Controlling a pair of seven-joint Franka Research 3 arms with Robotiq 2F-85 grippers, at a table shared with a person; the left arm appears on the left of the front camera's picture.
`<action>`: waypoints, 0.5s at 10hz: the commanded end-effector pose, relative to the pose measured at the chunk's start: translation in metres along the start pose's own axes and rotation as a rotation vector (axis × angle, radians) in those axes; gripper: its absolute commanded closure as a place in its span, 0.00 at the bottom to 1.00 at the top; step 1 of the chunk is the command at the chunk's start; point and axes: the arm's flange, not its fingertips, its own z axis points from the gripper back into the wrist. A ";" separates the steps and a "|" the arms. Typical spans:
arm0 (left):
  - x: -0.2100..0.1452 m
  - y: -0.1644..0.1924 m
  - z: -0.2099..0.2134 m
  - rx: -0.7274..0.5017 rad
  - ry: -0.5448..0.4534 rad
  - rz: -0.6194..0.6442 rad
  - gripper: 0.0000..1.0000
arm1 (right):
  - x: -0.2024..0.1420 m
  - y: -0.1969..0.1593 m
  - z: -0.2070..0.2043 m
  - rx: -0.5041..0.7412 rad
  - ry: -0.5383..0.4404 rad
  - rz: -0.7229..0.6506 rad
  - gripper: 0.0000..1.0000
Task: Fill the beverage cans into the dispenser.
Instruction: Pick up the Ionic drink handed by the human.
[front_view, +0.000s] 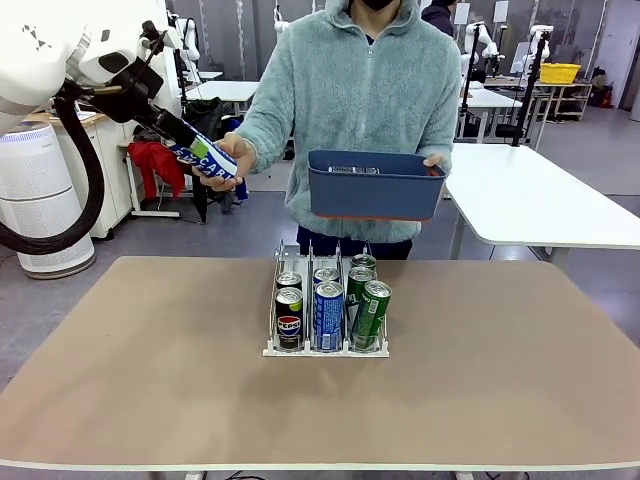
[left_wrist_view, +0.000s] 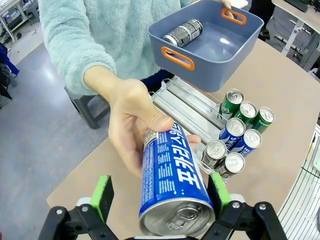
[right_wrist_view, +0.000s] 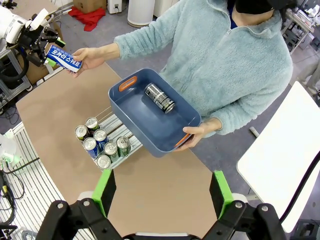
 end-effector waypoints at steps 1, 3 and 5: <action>0.000 0.000 0.002 0.003 0.000 -0.005 0.00 | 0.000 0.001 0.000 0.007 0.003 0.012 0.00; 0.001 -0.001 0.001 0.012 -0.006 -0.003 0.60 | 0.000 0.001 0.000 0.007 0.003 0.012 0.00; 0.001 -0.002 0.002 -0.001 -0.003 0.009 1.00 | 0.000 0.001 0.000 0.007 0.003 0.012 0.00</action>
